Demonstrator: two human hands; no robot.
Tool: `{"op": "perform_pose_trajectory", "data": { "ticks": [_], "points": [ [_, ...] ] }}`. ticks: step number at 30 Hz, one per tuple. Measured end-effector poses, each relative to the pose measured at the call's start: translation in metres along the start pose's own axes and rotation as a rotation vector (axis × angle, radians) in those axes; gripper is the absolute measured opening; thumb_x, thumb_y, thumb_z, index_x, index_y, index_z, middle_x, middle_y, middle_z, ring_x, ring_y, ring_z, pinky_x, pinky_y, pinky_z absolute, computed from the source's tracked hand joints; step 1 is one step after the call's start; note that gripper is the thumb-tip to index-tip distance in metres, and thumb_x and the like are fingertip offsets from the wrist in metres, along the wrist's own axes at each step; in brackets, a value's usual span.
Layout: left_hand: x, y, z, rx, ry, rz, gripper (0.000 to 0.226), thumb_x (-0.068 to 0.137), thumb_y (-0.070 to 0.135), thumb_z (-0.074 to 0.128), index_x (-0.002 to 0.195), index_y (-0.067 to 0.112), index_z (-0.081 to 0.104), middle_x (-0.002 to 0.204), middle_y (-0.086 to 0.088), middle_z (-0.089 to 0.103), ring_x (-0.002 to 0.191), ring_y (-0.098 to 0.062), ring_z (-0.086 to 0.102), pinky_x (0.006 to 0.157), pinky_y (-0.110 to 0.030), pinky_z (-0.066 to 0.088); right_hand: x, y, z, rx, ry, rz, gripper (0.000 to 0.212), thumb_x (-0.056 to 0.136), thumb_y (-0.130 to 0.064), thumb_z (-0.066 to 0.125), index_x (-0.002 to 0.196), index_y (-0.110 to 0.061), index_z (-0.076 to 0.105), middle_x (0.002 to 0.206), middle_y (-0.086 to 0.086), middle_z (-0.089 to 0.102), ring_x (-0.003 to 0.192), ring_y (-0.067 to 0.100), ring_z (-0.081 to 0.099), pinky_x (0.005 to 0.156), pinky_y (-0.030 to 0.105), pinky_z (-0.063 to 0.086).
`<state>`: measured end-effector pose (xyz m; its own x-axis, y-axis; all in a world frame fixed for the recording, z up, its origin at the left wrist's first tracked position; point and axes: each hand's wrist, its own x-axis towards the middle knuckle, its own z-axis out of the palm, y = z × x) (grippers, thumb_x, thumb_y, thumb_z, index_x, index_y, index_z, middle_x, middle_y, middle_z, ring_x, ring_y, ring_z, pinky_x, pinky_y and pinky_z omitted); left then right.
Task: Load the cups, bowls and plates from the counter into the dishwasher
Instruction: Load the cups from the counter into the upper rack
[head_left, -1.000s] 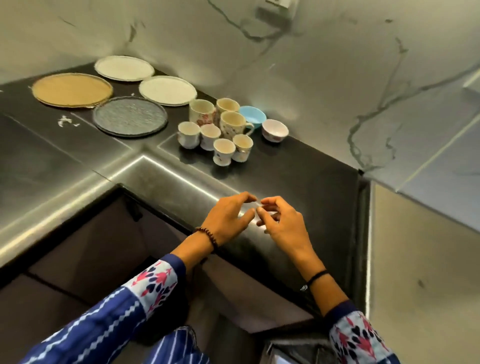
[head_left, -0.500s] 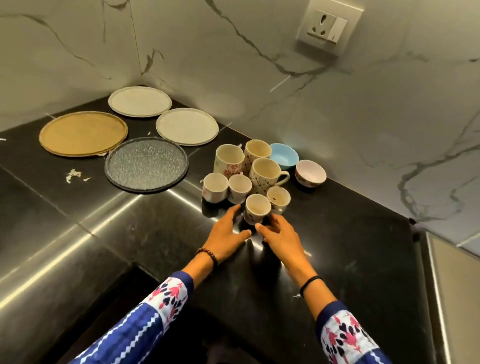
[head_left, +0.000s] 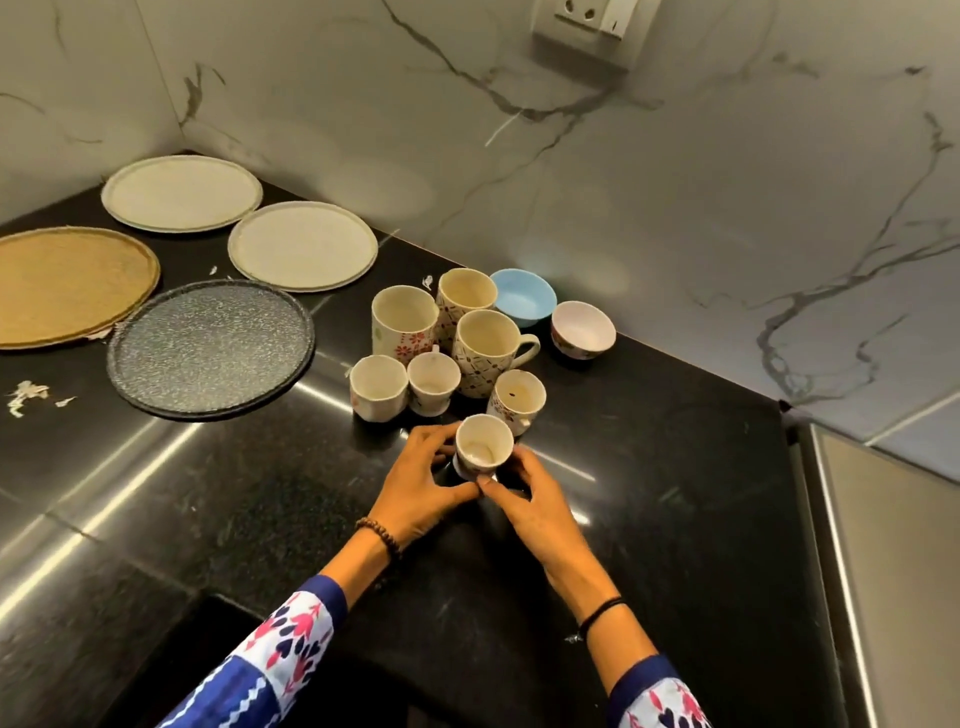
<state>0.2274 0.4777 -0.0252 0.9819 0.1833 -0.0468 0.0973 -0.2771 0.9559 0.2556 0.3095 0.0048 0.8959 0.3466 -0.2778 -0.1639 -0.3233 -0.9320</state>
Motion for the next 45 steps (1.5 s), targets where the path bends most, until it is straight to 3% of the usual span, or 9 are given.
{"op": "perform_pose_trajectory", "data": {
  "ticks": [3,6,9,14,25,30,33,37,45],
  "points": [
    [-0.003,0.007,-0.002,0.034,-0.048,-0.002,0.069,0.068,0.025,0.086,0.128,0.028,0.054,0.123,0.011,0.055,0.106,0.005,0.055,0.091,-0.014,0.047,-0.013,0.001,-0.005,0.014,0.004,0.016,0.047,0.088,-0.030,0.075,0.129,-0.042,0.055,0.130,-0.021,0.060,0.123,-0.004,0.052,0.086,0.011,0.045],
    [-0.013,0.019,0.001,0.037,-0.095,-0.027,0.061,0.068,0.029,0.086,0.123,0.029,0.058,0.109,0.014,0.066,0.098,0.002,0.062,0.085,-0.014,0.051,-0.033,-0.001,-0.013,0.093,0.022,0.048,0.041,0.086,-0.033,0.077,0.122,-0.043,0.060,0.123,-0.020,0.066,0.118,-0.006,0.057,0.088,0.013,0.048],
    [-0.033,0.032,0.014,0.004,-0.140,-0.059,0.055,0.070,0.035,0.084,0.119,0.029,0.061,0.102,0.012,0.069,0.092,0.002,0.064,0.078,-0.014,0.052,-0.060,0.002,-0.024,0.215,0.065,0.083,0.040,0.087,-0.032,0.076,0.125,-0.030,0.065,0.121,-0.013,0.070,0.115,0.001,0.063,0.098,0.027,0.052],
    [-0.070,0.055,0.049,-0.007,-0.282,-0.072,0.051,0.071,0.042,0.082,0.116,0.028,0.064,0.099,0.011,0.072,0.091,0.001,0.066,0.079,-0.017,0.054,-0.117,0.023,-0.044,0.386,0.184,0.120,0.039,0.089,-0.026,0.073,0.125,-0.018,0.063,0.122,0.001,0.071,0.115,0.018,0.067,0.097,0.038,0.054],
    [-0.168,0.104,0.157,-0.032,-0.601,-0.025,0.080,0.070,0.028,0.085,0.138,0.025,0.044,0.108,0.005,0.069,0.091,-0.006,0.069,0.078,-0.023,0.057,-0.255,0.079,-0.111,0.652,0.504,0.112,0.044,0.084,-0.026,0.068,0.125,-0.009,0.061,0.113,0.012,0.073,0.103,0.027,0.072,0.080,0.029,0.059],
    [-0.232,0.120,0.217,0.046,-0.706,0.018,0.079,0.073,0.031,0.082,0.141,0.024,0.041,0.111,0.008,0.068,0.091,-0.004,0.068,0.082,-0.026,0.058,-0.338,0.118,-0.144,0.669,0.599,0.161,0.053,0.082,-0.038,0.071,0.129,-0.014,0.059,0.114,0.012,0.073,0.104,0.029,0.071,0.083,0.038,0.057],
    [-0.273,0.124,0.255,0.072,-0.758,0.042,0.077,0.075,0.033,0.080,0.141,0.024,0.041,0.111,0.013,0.066,0.093,0.001,0.066,0.081,-0.020,0.056,-0.387,0.139,-0.163,0.713,0.672,0.191,0.067,0.075,-0.049,0.080,0.128,-0.013,0.060,0.114,0.013,0.072,0.102,0.027,0.071,0.077,0.034,0.057],
    [-0.322,0.122,0.308,0.106,-0.829,0.038,0.077,0.077,0.036,0.078,0.142,0.026,0.039,0.108,0.019,0.064,0.095,0.006,0.063,0.079,-0.011,0.052,-0.446,0.172,-0.186,0.816,0.729,0.210,0.049,0.086,-0.032,0.067,0.128,-0.008,0.059,0.114,0.016,0.072,0.100,0.027,0.071,0.081,0.036,0.055],
    [-0.377,0.086,0.404,0.217,-0.956,0.005,0.067,0.080,0.037,0.075,0.138,0.026,0.045,0.128,0.007,0.062,0.115,-0.001,0.057,0.098,-0.022,0.046,-0.503,0.256,-0.218,0.872,0.887,0.349,0.039,0.092,-0.023,0.068,0.126,-0.006,0.058,0.111,0.015,0.073,0.090,0.021,0.074,0.069,0.029,0.059]
  ]
}}
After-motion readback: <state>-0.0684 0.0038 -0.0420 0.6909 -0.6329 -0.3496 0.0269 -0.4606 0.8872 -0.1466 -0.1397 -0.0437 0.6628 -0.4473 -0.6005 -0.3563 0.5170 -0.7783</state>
